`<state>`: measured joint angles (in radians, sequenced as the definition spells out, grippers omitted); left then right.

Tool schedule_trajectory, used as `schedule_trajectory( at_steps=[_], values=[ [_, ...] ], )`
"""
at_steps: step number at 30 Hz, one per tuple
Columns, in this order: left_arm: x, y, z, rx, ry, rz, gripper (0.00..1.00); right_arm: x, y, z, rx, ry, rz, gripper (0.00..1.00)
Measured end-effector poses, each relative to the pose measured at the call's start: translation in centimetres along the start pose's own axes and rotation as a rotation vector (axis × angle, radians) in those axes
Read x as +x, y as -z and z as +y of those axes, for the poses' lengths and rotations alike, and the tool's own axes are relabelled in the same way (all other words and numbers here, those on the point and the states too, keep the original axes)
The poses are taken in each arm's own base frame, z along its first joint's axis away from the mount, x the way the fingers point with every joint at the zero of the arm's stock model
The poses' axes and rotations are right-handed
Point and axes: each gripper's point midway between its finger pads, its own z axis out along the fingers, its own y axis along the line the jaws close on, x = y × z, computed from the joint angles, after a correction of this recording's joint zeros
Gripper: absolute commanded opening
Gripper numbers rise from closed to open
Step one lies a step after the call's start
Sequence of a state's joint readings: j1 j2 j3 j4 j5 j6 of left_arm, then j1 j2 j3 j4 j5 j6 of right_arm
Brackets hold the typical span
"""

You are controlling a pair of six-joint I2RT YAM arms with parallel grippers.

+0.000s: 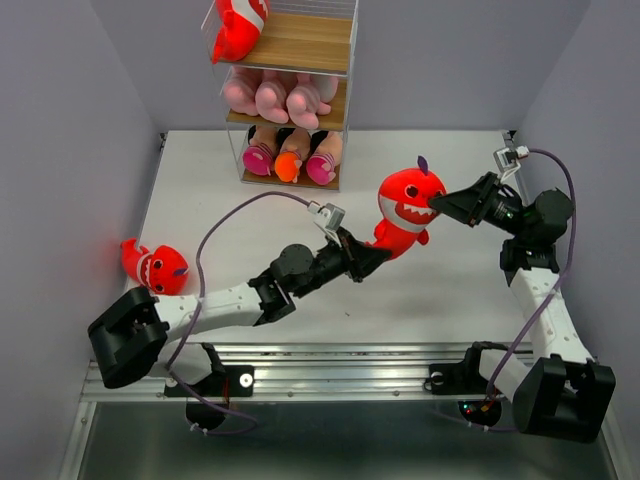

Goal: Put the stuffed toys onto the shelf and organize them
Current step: Pass the stuffed toy from the right arm to the left, then place the stuffed toy onto shelf

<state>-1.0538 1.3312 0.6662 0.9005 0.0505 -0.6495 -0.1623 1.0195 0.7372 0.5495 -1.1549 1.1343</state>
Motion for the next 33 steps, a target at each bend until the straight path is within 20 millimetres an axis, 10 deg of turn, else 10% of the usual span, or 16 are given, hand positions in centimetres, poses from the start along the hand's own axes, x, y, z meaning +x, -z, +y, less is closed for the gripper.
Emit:
schedule_trajectory(
  at_steps=[3, 9, 15, 23, 33],
  values=[
    [-1.1, 1.0, 0.1, -0.039, -0.057, -0.007, 0.00, 0.1, 0.1, -0.2, 0.002, 0.061, 0.002, 1.00],
    [-3.7, 3.6, 1.2, -0.179, -0.207, 0.015, 0.00, 0.2, 0.3, 0.0, 0.005, 0.215, -0.005, 1.00],
    [-10.2, 6.3, 0.4, -0.330, -0.384, -0.011, 0.00, 0.4, 0.7, 0.2, 0.011, 0.420, -0.010, 1.00],
    [-19.8, 9.4, -2.0, -0.494, -0.594, -0.095, 0.00, 2.8, 1.4, -4.1, 0.089, 0.490, 0.041, 1.00],
    [-30.0, 10.3, 1.8, -0.762, -0.757, -0.127, 0.00, 4.7, 2.3, -5.3, 0.108, 0.555, 0.067, 1.00]
  ],
)
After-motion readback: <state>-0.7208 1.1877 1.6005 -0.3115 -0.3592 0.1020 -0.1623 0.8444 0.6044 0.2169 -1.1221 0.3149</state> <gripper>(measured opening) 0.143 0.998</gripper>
